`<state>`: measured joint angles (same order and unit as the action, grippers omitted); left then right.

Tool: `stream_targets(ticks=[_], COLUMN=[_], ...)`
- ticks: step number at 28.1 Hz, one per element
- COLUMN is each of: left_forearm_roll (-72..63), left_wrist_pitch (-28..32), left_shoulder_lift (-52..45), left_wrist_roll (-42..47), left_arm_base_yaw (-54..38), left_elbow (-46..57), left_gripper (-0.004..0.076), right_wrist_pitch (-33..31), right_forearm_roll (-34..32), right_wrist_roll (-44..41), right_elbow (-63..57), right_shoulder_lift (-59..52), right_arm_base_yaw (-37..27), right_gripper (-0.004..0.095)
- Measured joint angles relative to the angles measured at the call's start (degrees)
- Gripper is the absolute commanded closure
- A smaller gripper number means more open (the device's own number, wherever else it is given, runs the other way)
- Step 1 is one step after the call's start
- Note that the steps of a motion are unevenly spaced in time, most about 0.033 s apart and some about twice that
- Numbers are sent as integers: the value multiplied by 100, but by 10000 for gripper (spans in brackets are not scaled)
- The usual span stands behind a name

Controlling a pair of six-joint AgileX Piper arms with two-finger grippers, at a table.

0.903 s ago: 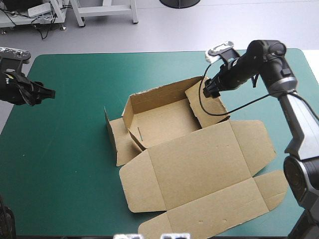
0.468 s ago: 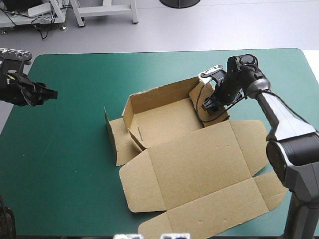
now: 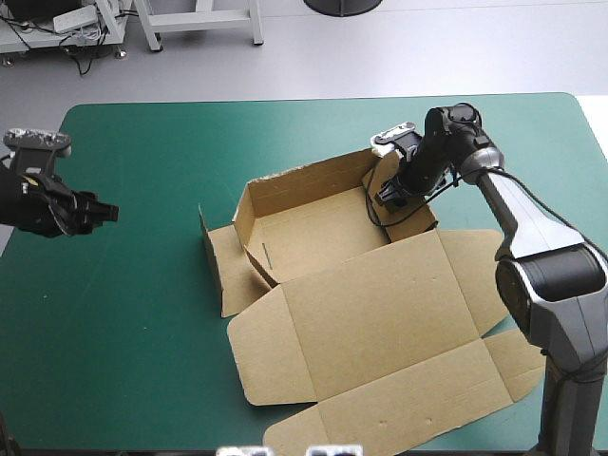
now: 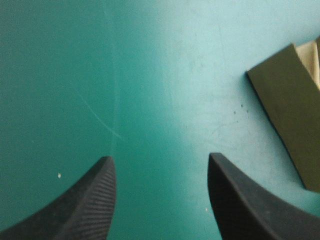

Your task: Fold the box

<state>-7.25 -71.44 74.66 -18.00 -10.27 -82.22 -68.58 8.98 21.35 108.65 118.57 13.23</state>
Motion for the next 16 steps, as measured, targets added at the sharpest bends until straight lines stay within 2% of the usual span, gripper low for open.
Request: stream_targets(ticks=[6, 10, 16], left_forearm_roll=[25, 30, 30], left_wrist_pitch=[24, 24, 35], left_shoulder_lift=[-559, -692, -692], left_wrist_roll=[-74, -79, -79], left_arm_base_yaw=[0, 0, 0], left_elbow=[450, 450, 477], left_gripper=[325, 326, 325], right_wrist_pitch=[-54, -168, -215], right_forearm_roll=[23, 93, 211], right_wrist_roll=[76, 117, 92], right_elbow=[67, 115, 442], right_shoulder_lift=[211, 305, 324], right_arm_base_yaw=[0, -6, 2], right_gripper=[646, 923, 926])
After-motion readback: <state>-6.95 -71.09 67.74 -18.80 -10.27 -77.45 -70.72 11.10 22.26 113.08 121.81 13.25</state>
